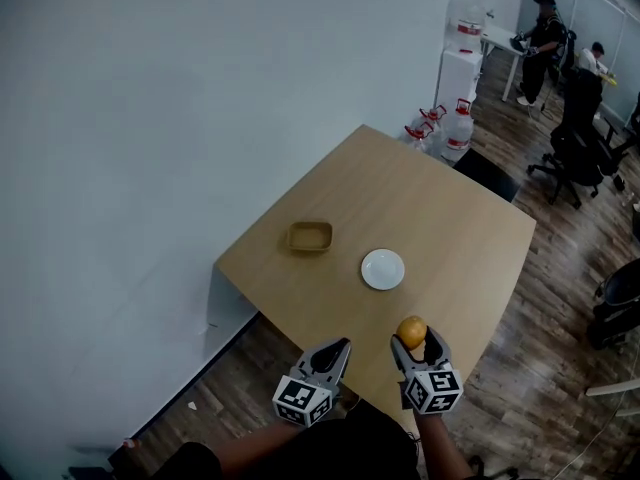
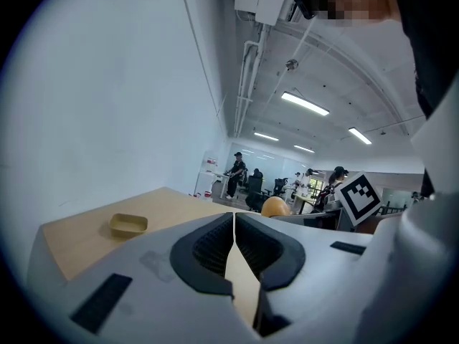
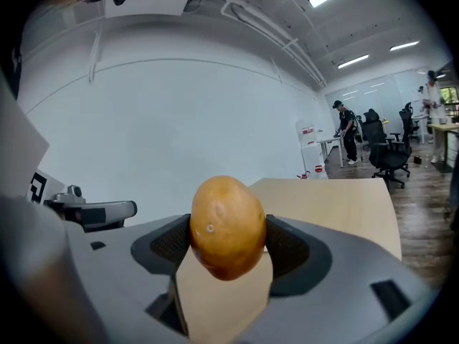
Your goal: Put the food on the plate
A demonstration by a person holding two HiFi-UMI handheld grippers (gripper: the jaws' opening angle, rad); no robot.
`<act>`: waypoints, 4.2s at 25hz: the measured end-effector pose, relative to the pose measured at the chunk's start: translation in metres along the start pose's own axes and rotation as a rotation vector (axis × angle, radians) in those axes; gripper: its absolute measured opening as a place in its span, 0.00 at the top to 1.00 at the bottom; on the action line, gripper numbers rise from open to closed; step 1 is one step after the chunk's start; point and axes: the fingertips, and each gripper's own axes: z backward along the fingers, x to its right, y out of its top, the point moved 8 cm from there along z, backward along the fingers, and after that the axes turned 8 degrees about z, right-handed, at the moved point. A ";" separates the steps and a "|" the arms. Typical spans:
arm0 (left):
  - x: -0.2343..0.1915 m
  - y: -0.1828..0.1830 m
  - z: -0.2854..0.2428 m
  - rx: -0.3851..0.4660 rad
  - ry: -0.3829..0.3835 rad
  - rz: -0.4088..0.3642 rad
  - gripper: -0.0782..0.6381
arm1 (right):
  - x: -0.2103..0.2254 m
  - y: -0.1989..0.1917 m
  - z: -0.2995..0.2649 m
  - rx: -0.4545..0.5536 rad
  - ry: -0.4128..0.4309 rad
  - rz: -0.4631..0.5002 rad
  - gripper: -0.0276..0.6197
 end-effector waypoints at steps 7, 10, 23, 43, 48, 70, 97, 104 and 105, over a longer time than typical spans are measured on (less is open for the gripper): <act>-0.009 0.001 -0.025 0.018 0.033 -0.012 0.87 | 0.031 0.003 -0.054 -0.057 0.052 0.037 0.38; -0.009 0.002 -0.029 0.031 0.050 -0.003 0.87 | 0.039 0.006 -0.075 -0.092 0.086 0.069 0.38; -0.009 -0.011 -0.054 0.076 0.117 0.034 0.87 | 0.071 -0.004 -0.149 -0.246 0.159 0.129 0.38; -0.034 -0.034 -0.030 0.126 0.310 0.094 0.87 | 0.113 -0.088 -0.297 -0.554 0.139 0.199 0.38; -0.036 -0.038 -0.019 0.088 0.325 0.094 0.87 | 0.115 -0.105 -0.316 -0.631 0.154 0.186 0.38; -0.042 -0.041 0.014 0.169 0.318 0.139 0.87 | 0.104 -0.090 -0.313 -0.508 0.160 0.252 0.38; -0.052 -0.006 0.139 0.185 0.057 0.149 0.87 | -0.031 -0.041 -0.111 -0.232 0.061 0.171 0.38; -0.070 0.018 0.181 0.174 0.104 0.143 0.87 | -0.109 -0.013 -0.032 -0.074 0.053 0.171 0.38; -0.071 0.021 0.185 0.181 0.098 0.146 0.87 | -0.121 -0.012 -0.019 -0.058 0.050 0.174 0.38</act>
